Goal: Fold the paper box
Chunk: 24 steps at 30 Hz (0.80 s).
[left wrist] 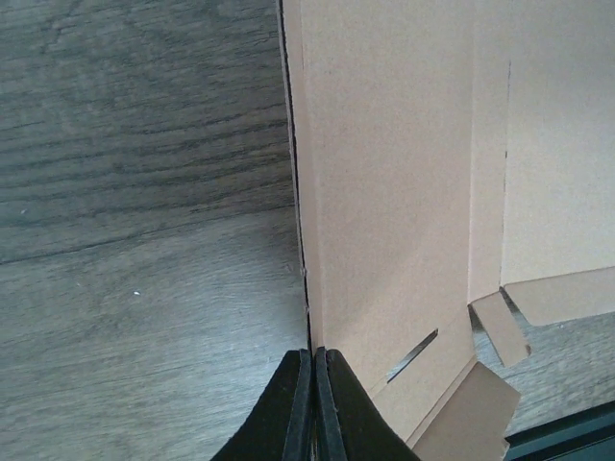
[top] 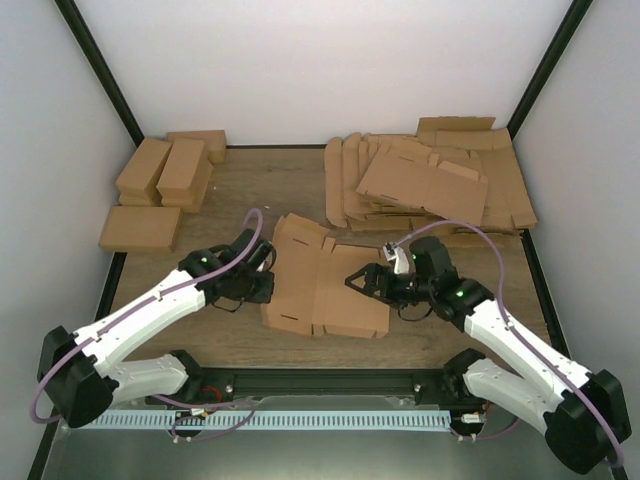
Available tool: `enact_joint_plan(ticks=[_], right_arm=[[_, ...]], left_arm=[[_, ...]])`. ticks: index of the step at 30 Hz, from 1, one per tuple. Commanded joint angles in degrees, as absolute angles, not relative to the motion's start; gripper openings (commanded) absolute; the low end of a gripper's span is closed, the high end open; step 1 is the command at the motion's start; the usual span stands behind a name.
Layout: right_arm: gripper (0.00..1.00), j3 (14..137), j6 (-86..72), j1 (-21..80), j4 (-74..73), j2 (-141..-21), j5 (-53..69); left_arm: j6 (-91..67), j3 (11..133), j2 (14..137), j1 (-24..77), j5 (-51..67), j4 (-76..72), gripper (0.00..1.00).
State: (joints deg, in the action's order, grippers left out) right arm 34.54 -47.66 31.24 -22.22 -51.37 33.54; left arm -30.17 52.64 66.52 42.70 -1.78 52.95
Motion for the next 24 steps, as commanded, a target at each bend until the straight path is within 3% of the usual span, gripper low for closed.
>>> enact_joint_plan(ticks=[1,10,14,19,24], right_arm=[[0.99,31.06,-49.63,31.37,-11.58,-51.09,34.25],[0.97,23.86,-54.07,34.34,-0.50,-54.52,33.84],[0.94,24.81,-58.43,36.68,4.10,-54.94,31.45],[0.82,27.78,-65.51,40.47,9.54,-57.65,24.79],[0.79,34.52,-68.02,44.55,12.36,-63.18,18.20]], left_arm=[[-27.25,55.73,66.56,44.00,-5.03,58.32,0.04],[-27.52,64.50,73.86,51.78,-18.89,66.18,0.04],[-28.21,68.23,76.85,55.11,-24.12,69.06,0.04],[-28.43,71.03,79.78,58.99,-28.24,70.66,0.04],[-28.55,72.13,80.26,61.17,-27.44,69.69,0.04]])
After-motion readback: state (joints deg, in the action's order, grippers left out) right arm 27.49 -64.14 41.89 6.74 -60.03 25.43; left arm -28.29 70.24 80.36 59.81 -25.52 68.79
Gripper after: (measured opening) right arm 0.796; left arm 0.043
